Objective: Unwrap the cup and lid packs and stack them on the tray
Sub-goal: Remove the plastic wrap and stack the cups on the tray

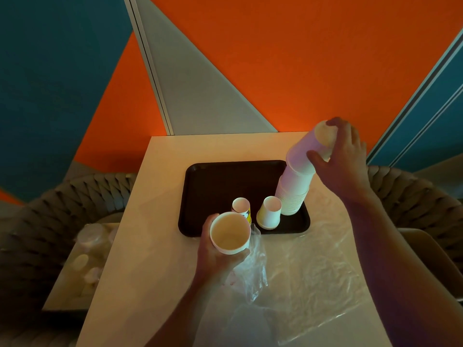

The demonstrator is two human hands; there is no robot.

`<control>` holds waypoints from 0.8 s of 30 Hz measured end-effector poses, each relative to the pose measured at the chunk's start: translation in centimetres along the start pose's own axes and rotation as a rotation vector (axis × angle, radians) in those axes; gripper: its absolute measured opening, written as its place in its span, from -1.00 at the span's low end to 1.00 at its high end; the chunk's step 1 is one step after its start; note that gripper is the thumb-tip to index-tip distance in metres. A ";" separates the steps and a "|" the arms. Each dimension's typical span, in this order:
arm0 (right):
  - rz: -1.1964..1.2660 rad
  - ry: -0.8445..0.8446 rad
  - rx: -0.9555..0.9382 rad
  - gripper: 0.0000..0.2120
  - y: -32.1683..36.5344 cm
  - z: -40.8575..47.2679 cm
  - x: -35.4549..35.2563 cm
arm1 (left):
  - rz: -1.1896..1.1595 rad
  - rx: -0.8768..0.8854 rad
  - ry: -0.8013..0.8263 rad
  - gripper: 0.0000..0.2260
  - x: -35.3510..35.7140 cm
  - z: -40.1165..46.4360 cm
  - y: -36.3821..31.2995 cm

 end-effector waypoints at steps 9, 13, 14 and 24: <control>-0.219 0.317 0.031 -0.32 -3.6 -2.7 6.0 | -0.013 -0.021 0.004 -0.16 0.1 0.0 0.6; -0.261 0.332 0.066 -0.26 -3.3 -2.5 5.8 | -0.027 -0.025 0.007 -0.16 0.1 0.1 0.8; -0.278 0.333 0.081 -0.25 -3.0 -2.5 5.7 | -0.030 -0.026 0.009 -0.16 0.1 0.1 0.8; 0.056 0.400 -0.016 -0.41 5.5 -11.2 6.2 | -0.054 -0.045 -0.010 -0.16 0.3 0.1 1.0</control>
Point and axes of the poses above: each hand's wrist, its own z-axis towards the middle knuckle, its own x-axis out of the palm, y = z × x, the point moved 6 cm from there along z, towards the middle knuckle, and after that the axes turned 9 degrees about -y, right-handed, at the moved point
